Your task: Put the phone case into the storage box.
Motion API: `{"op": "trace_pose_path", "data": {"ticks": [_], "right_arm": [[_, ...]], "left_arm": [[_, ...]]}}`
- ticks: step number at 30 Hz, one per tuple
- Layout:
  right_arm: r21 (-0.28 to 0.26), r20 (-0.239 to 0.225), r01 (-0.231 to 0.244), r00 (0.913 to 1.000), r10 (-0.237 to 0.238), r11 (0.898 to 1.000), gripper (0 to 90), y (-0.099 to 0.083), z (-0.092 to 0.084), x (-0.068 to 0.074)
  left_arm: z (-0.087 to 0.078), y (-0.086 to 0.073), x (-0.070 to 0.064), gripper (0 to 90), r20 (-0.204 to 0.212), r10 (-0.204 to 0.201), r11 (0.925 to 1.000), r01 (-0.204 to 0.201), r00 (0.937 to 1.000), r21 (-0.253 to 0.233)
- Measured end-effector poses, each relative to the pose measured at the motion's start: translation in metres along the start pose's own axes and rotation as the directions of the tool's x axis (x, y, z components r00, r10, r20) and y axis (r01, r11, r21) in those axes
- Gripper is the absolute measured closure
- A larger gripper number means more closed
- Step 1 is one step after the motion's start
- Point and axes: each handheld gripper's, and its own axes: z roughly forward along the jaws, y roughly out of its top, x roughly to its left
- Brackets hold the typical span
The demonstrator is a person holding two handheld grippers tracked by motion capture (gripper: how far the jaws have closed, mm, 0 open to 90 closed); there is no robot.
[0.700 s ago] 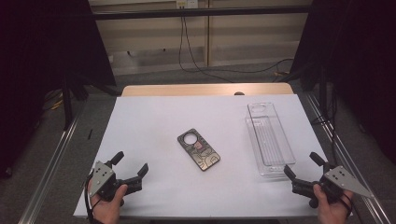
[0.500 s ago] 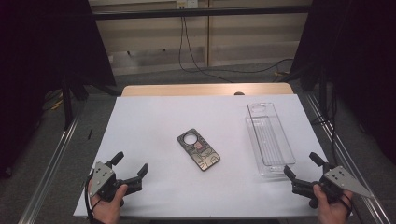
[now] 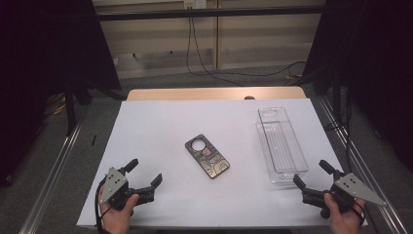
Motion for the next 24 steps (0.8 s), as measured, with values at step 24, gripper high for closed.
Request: {"op": "trace_pose_path", "data": {"ticks": [24], "right_arm": [[-0.014,-0.025,-0.006,0.9997,0.006,1.0,0.0,0.001,0.0,0.002]], "left_arm": [[0.041,0.009,-0.026,0.4,0.149,0.012,0.9999,-0.011,0.9888,-0.009]]}}
